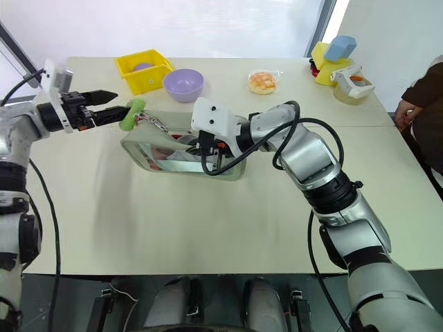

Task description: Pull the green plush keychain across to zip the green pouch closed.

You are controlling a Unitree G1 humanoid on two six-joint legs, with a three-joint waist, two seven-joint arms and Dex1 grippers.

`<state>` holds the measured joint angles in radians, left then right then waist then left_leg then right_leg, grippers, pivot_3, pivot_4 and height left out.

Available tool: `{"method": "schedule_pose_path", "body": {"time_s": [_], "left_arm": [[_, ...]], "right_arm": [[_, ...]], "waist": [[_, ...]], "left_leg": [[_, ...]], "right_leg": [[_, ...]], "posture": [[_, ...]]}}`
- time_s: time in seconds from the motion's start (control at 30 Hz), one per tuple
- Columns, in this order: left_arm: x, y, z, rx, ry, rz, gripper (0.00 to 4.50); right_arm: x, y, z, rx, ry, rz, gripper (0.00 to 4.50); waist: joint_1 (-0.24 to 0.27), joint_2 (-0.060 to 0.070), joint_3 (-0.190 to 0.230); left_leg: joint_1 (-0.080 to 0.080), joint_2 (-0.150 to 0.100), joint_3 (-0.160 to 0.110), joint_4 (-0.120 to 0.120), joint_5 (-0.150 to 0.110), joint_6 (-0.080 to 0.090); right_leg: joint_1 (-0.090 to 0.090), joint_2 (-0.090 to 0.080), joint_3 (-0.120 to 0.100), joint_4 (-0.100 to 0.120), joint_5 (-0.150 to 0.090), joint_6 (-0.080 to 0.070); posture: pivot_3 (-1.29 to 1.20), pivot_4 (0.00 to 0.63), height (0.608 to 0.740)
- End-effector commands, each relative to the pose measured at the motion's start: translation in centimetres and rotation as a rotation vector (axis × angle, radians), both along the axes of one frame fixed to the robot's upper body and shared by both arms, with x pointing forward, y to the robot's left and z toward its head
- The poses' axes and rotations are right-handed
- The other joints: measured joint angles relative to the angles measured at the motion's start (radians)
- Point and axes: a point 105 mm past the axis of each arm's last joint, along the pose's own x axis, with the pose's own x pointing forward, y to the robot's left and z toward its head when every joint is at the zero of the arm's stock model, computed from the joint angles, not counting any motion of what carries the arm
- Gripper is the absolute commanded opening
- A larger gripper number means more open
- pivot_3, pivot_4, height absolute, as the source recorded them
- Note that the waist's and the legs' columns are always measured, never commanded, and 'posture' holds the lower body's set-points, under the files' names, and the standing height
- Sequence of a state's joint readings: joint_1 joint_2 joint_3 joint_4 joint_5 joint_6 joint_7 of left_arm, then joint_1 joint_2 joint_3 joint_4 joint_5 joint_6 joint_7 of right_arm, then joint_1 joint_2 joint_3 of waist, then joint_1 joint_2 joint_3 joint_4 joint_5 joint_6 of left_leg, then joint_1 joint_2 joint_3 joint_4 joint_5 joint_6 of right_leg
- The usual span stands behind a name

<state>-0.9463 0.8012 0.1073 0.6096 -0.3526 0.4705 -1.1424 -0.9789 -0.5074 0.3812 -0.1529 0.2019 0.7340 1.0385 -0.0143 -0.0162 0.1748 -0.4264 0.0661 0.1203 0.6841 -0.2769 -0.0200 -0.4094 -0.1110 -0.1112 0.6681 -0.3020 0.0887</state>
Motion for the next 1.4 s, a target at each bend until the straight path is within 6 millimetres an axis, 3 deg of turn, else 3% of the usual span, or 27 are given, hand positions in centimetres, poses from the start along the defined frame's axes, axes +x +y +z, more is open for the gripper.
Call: {"method": "schedule_pose_path", "body": {"time_s": [0.03,0.13,0.23,0.47,0.57,0.67,0.77,0.9,1.0,1.17,1.4], "left_arm": [[-0.5,-1.5,0.5,0.016,-0.02,-0.078,4.5],[-0.7,-2.1,0.5,0.007,-0.02,-0.092,4.5],[-0.9,-2.4,0.6,-0.007,-0.023,-0.097,3.68],[-1.9,-2.6,1.0,-0.021,-0.029,-0.102,0.12],[-2.2,-2.0,2.7,-0.056,-0.054,-0.079,0.04],[-2.9,-2.1,5.5,-0.114,-0.105,-0.091,0.04],[-4.3,-3.7,7.3,-0.127,-0.128,-0.171,0.04],[-5.8,-7.5,5.8,-0.041,-0.104,-0.303,0.04],[-5.3,-9.3,3.8,0.013,-0.1,-0.309,0.04],[-3.1,-9.7,2.6,0.064,-0.144,-0.212,0.04],[-1.4,-9.0,4.6,0.027,-0.209,-0.118,0.04]], "right_arm": [[0.0,0.0,0.5,0.01,-0.015,-0.003,0.05],[0.1,-0.2,0.5,0.01,-0.013,-0.011,0.05],[0.2,-0.2,0.5,0.014,-0.011,-0.015,0.0],[1.0,-0.4,0.6,0.025,-0.016,-0.046,0.0],[1.4,-0.5,0.6,0.028,-0.024,-0.059,0.0],[2.2,-0.6,0.8,0.036,-0.046,-0.091,0.0],[3.1,-0.6,0.9,0.04,-0.068,-0.124,0.0],[4.0,-0.5,1.1,0.052,-0.089,-0.156,0.0],[4.1,-0.2,1.4,0.062,-0.098,-0.154,0.0],[3.8,0.1,1.7,0.07,-0.098,-0.136,0.0],[3.6,0.2,1.7,0.076,-0.096,-0.136,0.0]], "waist": [[0.002,0.0,0.0],[0.003,0.0,0.0],[0.003,0.0,0.0],[0.001,0.0,0.0],[0.0,0.0,0.0],[0.0,0.0,0.0],[0.0,0.0,0.0],[-0.001,0.0,0.0],[-0.001,0.0,-0.001],[-0.004,0.0,0.0],[0.0,0.0,-0.001]], "left_leg": [[0.0,0.0,0.0,0.0,0.0,0.0],[0.0,0.0,0.0,0.0,0.0,0.0],[0.0,0.0,0.0,0.0,0.0,0.0],[0.0,0.0,-0.001,0.0,0.0,0.0],[0.0,0.0,-0.001,0.0,0.0,0.0],[0.0,0.0,-0.001,0.0,0.0,0.0],[0.0,0.0,-0.001,0.0,0.0,0.0],[0.0,0.0,-0.001,0.0,0.0,0.0],[0.002,0.0,-0.001,0.0,0.0,0.0],[0.001,0.0,-0.001,0.0,0.0,0.0],[0.001,0.0,-0.001,0.0,0.0,0.0]], "right_leg": [[0.0,0.0,0.0,0.0,0.0,0.0],[0.0,0.0,0.0,0.0,0.0,0.0],[0.0,0.0,0.0,0.0,0.0,0.0],[0.001,0.0,0.0,0.0,0.0,0.0],[0.001,0.0,0.0,0.0,0.0,0.0],[0.0,0.0,0.0,0.0,0.0,0.0],[0.001,0.0,0.0,0.0,0.0,0.0],[0.001,0.0,0.0,0.0,0.0,0.0],[0.002,0.0,0.0,0.0,0.0,0.0],[0.001,0.0,0.0,0.0,0.0,0.0],[0.001,0.0,0.0,0.0,0.0,0.0]], "posture": [[0.0,0.15,0.739],[0.0,0.15,0.739],[0.0,0.15,0.739],[0.0,0.15,0.739],[0.0,0.15,0.739],[0.0,0.15,0.739],[0.0,0.15,0.739],[0.0,0.15,0.739],[0.0,0.15,0.739],[0.0,0.15,0.739],[0.0,0.15,0.739]]}}
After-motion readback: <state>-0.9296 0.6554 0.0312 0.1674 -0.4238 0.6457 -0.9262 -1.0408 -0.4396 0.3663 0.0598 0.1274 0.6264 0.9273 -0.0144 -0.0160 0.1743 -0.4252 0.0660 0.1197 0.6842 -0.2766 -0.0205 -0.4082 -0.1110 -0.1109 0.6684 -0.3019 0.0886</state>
